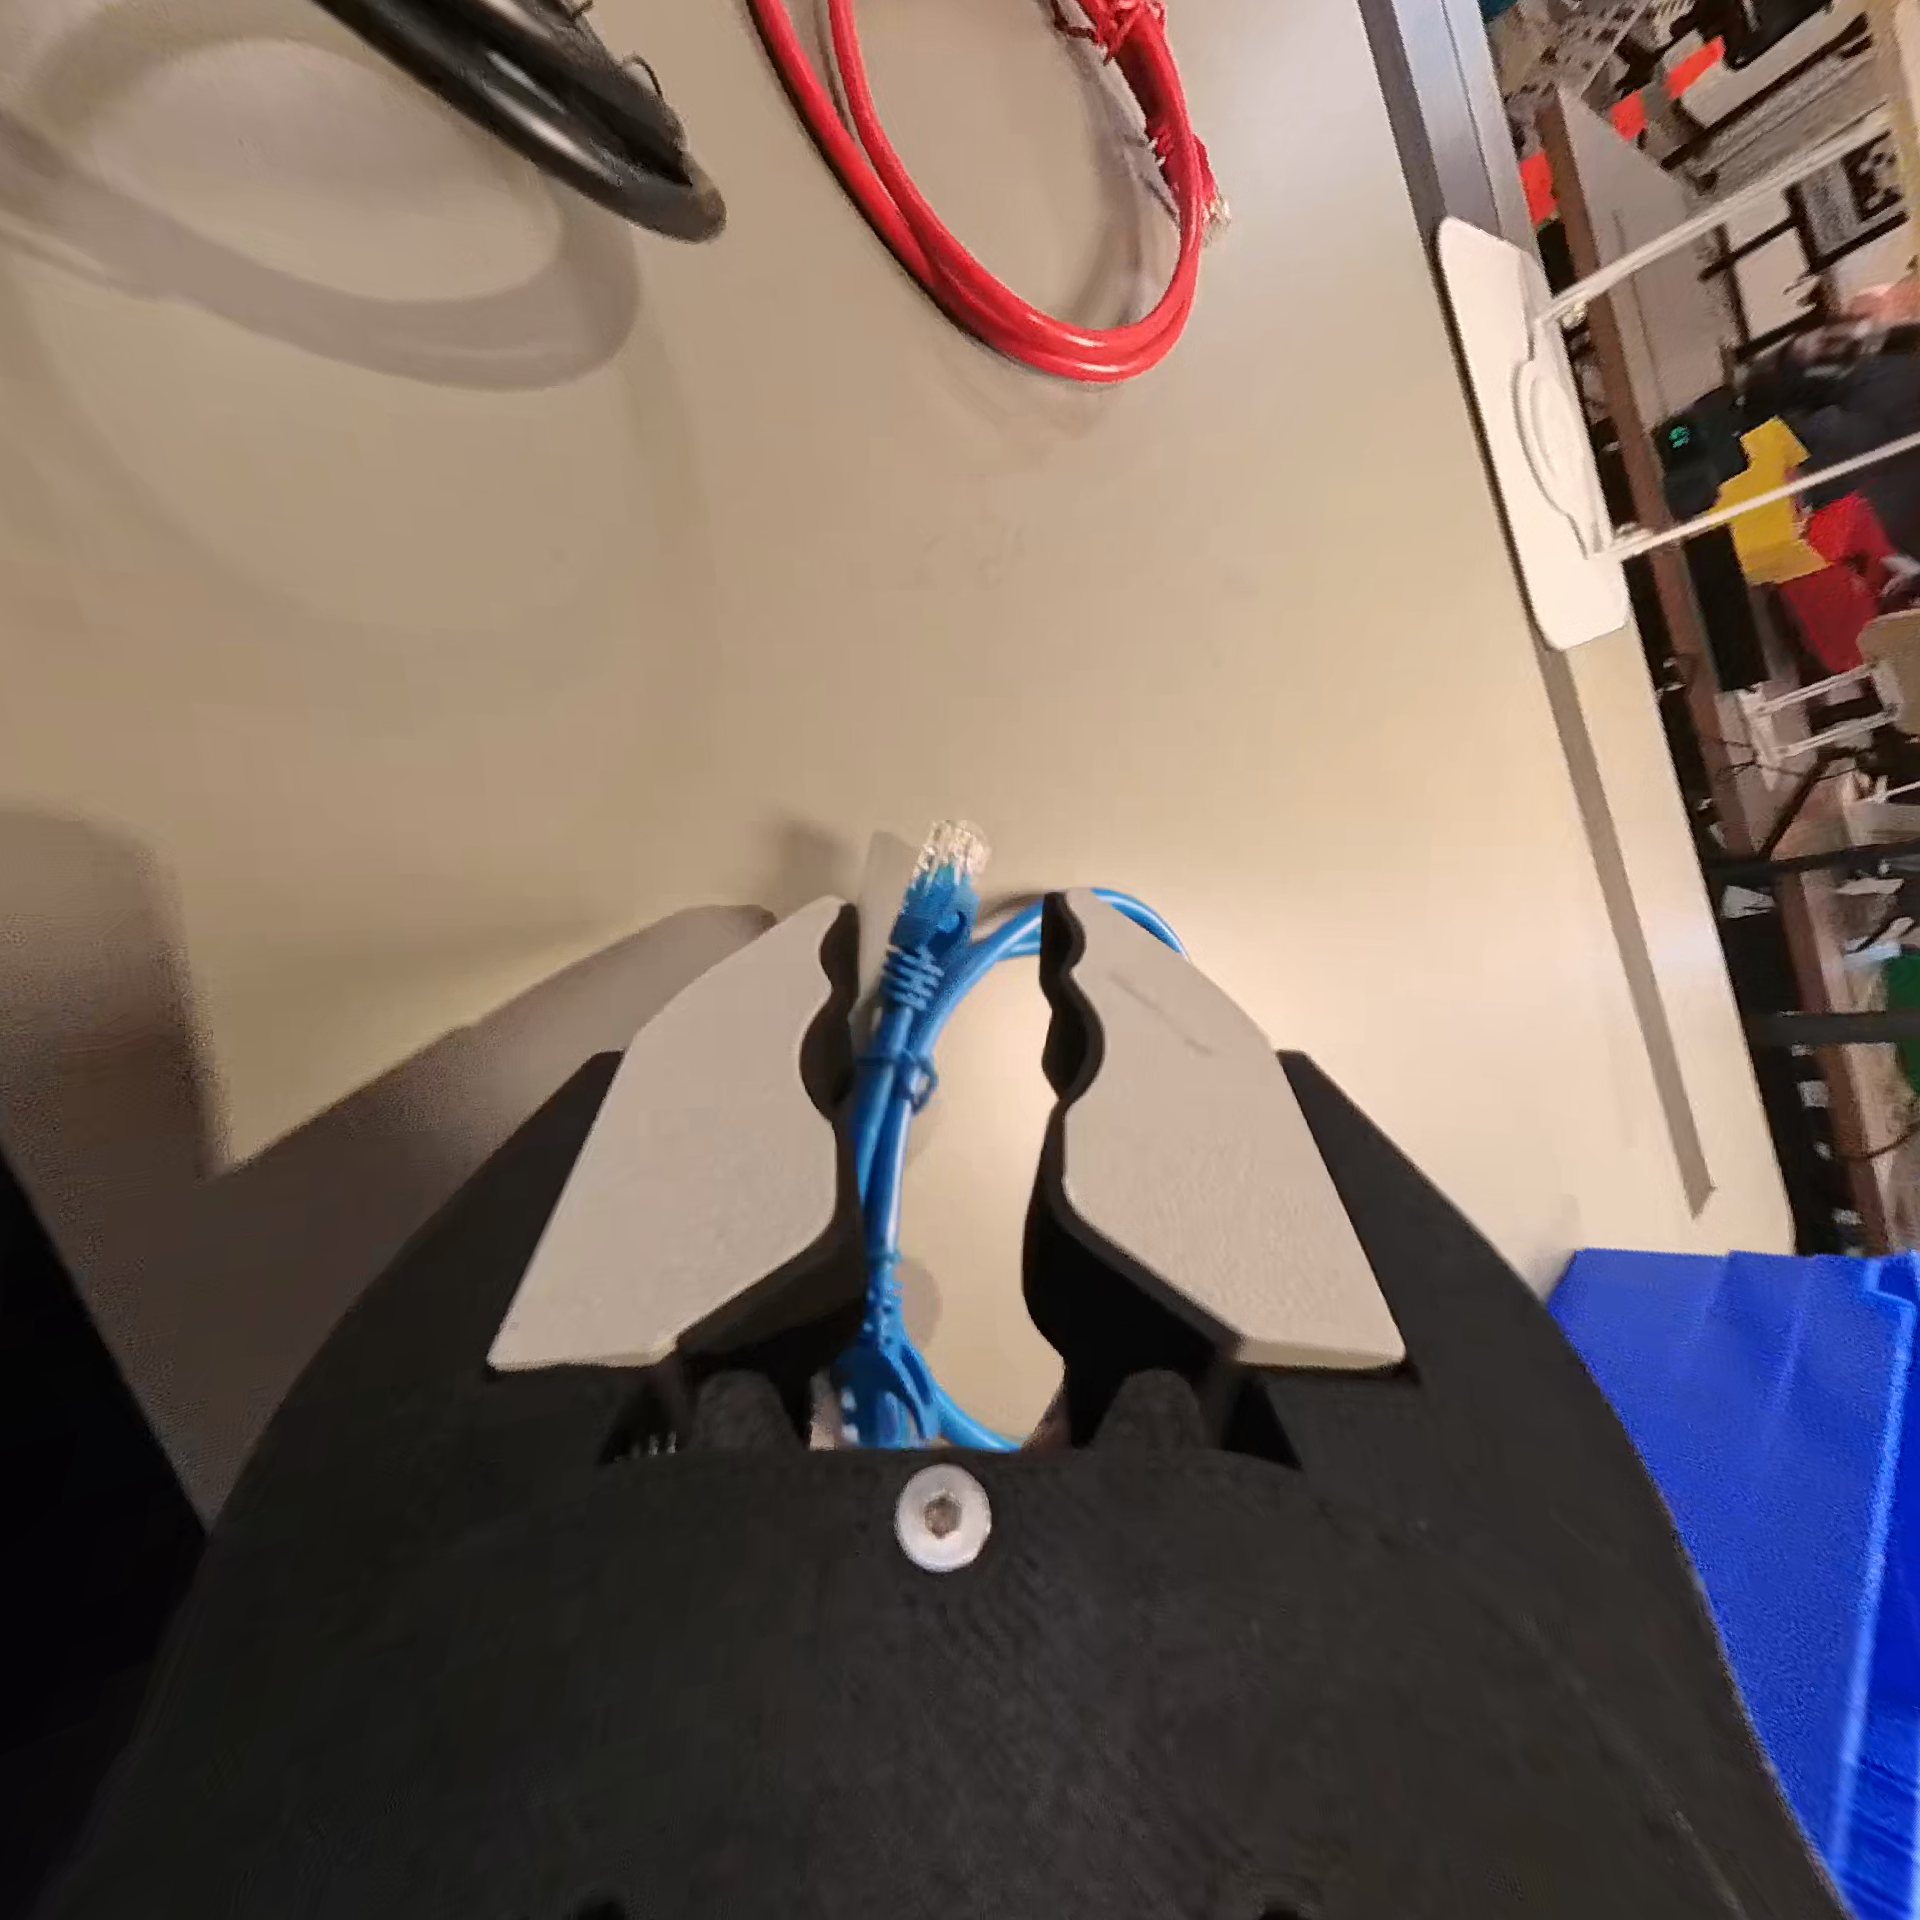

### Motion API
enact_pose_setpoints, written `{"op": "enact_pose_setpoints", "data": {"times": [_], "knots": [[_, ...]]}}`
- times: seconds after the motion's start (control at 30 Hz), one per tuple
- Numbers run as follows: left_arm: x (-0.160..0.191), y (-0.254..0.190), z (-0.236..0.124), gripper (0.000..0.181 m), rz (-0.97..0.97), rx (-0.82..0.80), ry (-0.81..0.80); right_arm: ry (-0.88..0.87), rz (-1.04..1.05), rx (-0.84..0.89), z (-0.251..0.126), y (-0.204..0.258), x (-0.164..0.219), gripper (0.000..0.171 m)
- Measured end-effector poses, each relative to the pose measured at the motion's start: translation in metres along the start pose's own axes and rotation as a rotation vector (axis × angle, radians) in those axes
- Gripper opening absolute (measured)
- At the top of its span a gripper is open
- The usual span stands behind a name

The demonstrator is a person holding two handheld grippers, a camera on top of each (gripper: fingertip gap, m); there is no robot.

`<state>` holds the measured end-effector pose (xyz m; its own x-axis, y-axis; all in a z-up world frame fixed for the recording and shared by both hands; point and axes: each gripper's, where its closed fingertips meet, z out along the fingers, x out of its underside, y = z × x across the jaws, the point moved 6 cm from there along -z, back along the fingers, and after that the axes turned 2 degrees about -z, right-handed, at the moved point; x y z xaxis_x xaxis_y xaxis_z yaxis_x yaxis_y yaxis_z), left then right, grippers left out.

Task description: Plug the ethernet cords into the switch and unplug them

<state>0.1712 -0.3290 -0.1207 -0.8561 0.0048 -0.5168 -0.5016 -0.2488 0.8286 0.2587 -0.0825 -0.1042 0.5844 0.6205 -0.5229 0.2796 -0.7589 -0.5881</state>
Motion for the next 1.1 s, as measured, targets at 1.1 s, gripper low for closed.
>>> {"op": "enact_pose_setpoints", "data": {"times": [1.1], "knots": [[-0.015, -0.020, -0.001, 0.031, 0.145, 0.062, -0.073, -0.372, -0.651, -0.212, -0.031, 0.120, -0.060, 0.017]]}}
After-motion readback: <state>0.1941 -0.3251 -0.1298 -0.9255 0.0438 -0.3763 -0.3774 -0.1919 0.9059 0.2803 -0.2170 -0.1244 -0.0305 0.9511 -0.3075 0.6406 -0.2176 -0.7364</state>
